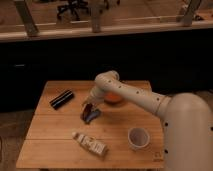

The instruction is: Place the pepper on the white sponge

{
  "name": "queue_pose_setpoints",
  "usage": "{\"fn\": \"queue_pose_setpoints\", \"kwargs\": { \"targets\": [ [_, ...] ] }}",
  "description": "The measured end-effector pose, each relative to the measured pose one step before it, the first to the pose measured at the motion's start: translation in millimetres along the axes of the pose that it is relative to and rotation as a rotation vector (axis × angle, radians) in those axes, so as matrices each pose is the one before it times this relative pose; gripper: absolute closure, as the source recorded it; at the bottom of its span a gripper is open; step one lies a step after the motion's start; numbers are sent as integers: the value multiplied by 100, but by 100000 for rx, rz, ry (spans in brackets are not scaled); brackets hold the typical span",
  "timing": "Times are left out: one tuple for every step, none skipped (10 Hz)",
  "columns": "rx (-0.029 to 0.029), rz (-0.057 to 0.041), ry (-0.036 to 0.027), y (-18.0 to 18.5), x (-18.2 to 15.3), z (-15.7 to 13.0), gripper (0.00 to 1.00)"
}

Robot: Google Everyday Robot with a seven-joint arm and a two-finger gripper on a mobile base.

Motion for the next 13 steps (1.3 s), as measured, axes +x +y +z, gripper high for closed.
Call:
{"fn": "queue_pose_setpoints", "kwargs": {
  "targets": [
    [148, 120, 255, 31, 30, -32, 72],
    [89, 126, 276, 53, 35, 12, 79],
    [151, 79, 309, 40, 30, -5, 81],
    [324, 106, 536, 65, 112, -168, 78],
    [199, 98, 287, 104, 45, -54, 71],
    [75, 378, 460, 192, 122, -166, 59],
    [275, -75, 389, -49, 24, -45, 47],
    [168, -48, 162, -51, 1, 13, 41],
    [207, 51, 319, 19, 30, -24, 34],
    [254, 123, 502, 81, 70, -95, 32],
    [67, 197, 386, 132, 61, -63, 32],
    [50, 148, 435, 82, 61, -73, 32],
    [-12, -3, 247, 20, -9, 40, 32]
  ]
}}
